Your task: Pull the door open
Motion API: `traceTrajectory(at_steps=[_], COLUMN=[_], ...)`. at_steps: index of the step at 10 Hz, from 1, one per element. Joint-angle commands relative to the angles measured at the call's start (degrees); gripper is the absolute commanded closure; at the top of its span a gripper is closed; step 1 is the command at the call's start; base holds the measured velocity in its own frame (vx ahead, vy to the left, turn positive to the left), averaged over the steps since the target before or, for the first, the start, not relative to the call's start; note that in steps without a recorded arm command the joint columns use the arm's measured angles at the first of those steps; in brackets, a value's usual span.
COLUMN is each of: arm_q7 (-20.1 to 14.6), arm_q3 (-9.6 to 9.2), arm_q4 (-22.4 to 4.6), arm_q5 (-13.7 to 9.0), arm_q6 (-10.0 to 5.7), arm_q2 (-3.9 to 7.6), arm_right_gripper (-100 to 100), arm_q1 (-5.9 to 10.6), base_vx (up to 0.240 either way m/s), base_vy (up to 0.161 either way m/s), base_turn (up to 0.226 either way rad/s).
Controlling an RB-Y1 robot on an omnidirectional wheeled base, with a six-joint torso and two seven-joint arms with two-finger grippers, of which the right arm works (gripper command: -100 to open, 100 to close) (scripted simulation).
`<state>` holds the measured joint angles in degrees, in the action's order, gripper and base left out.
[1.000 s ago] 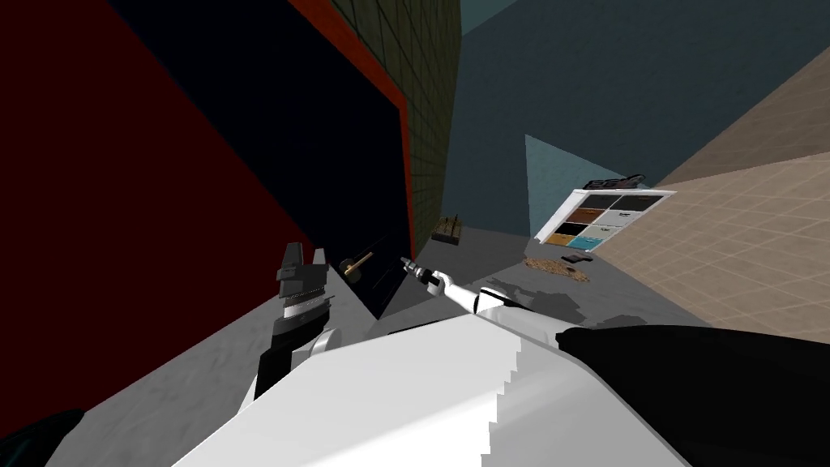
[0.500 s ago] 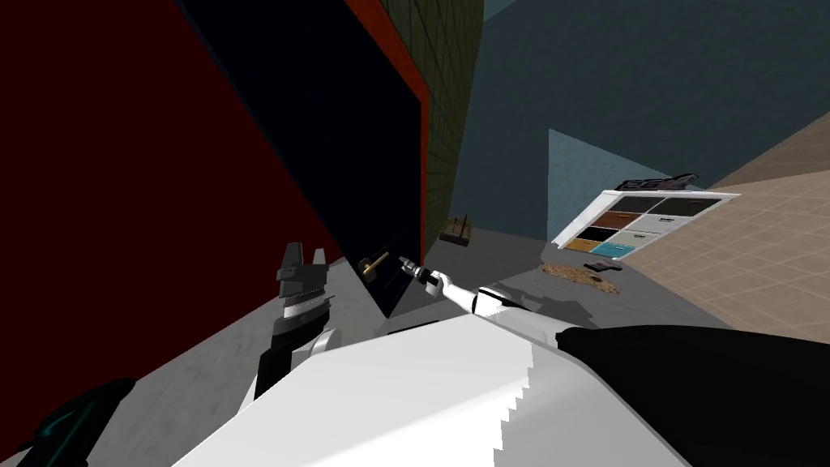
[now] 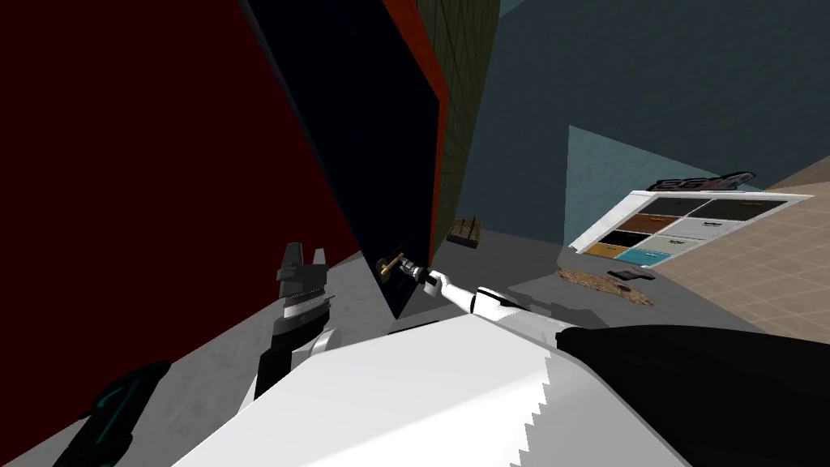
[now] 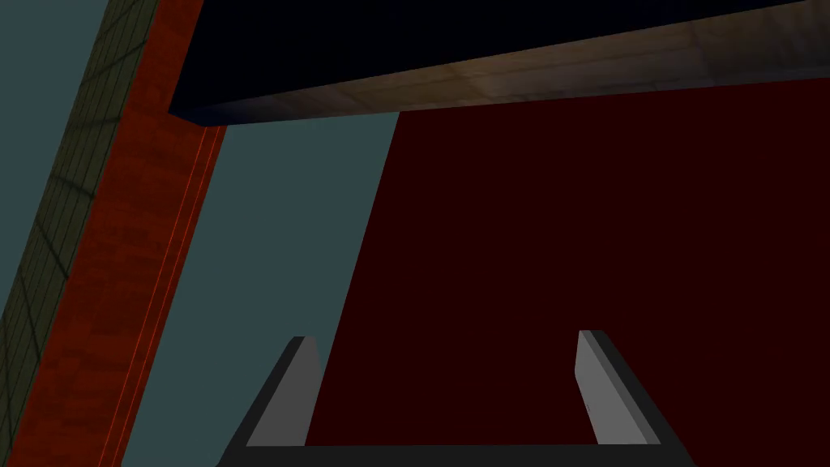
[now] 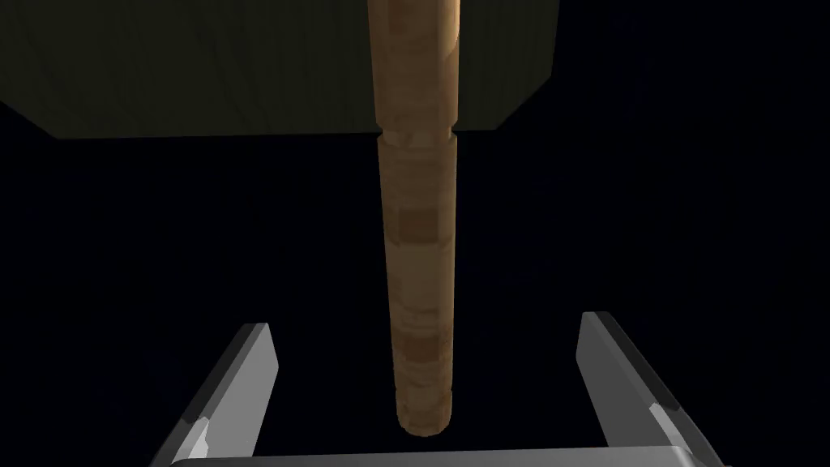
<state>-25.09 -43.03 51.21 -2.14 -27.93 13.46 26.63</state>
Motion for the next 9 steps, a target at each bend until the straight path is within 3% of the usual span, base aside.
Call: traceTrajectory(at_steps=[1, 3, 4, 9], arm_q7=[-0.1, -0.1, -0.1, -0.1], arm_q3=[0.02, 0.03, 0.03, 0.03], arm_q4=[0.1, 0.3, 0.3, 0.3], arm_q5=[-0.1, -0.1, -0.1, -0.1], arm_q6=[-0.1, -0.07, -0.07, -0.07], arm_q2=[-0.32, -0.37, -0.37, -0.37], arm_right_gripper=[-100, -100, 100, 100], arm_q1=[0.05, -0.05, -0.05, -0.05], base_vx=[0.086, 0.067, -0.005, -0.009], base_vy=[0.186, 0.137, -0.009, -0.016], base_turn=[0.096, 0.044, -0.009, 0.003])
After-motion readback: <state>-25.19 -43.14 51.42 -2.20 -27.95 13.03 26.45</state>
